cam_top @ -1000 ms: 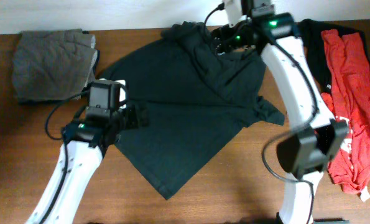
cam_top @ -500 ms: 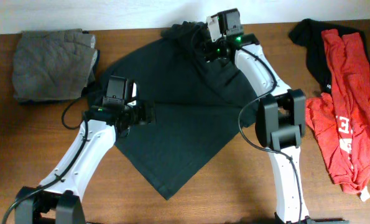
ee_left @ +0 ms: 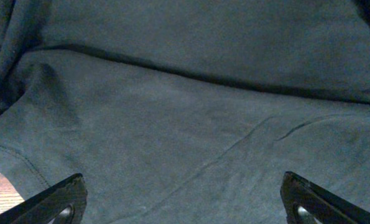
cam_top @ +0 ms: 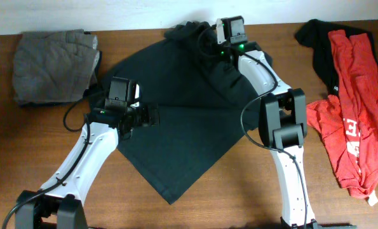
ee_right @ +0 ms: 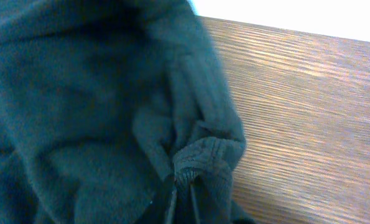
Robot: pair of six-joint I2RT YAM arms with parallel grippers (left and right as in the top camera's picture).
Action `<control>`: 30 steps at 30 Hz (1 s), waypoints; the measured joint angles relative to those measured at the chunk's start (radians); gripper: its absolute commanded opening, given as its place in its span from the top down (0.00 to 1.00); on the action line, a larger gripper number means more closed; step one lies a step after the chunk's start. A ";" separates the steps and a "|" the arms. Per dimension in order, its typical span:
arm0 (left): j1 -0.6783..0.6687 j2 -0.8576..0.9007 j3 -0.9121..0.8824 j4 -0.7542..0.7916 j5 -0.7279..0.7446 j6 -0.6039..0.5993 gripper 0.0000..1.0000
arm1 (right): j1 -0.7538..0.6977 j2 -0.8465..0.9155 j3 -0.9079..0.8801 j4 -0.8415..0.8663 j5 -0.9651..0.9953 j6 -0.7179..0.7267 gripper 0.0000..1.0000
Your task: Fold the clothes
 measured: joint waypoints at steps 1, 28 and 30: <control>0.000 0.000 0.000 0.000 0.000 0.000 0.01 | -0.010 0.000 0.000 -0.001 0.003 0.006 0.94; -0.061 0.099 0.000 0.037 0.000 0.000 0.01 | -0.398 0.001 0.362 -0.454 -0.081 0.118 0.48; -0.061 0.109 0.000 0.051 0.000 0.000 0.01 | -0.398 0.001 0.445 -0.528 -0.084 0.116 0.22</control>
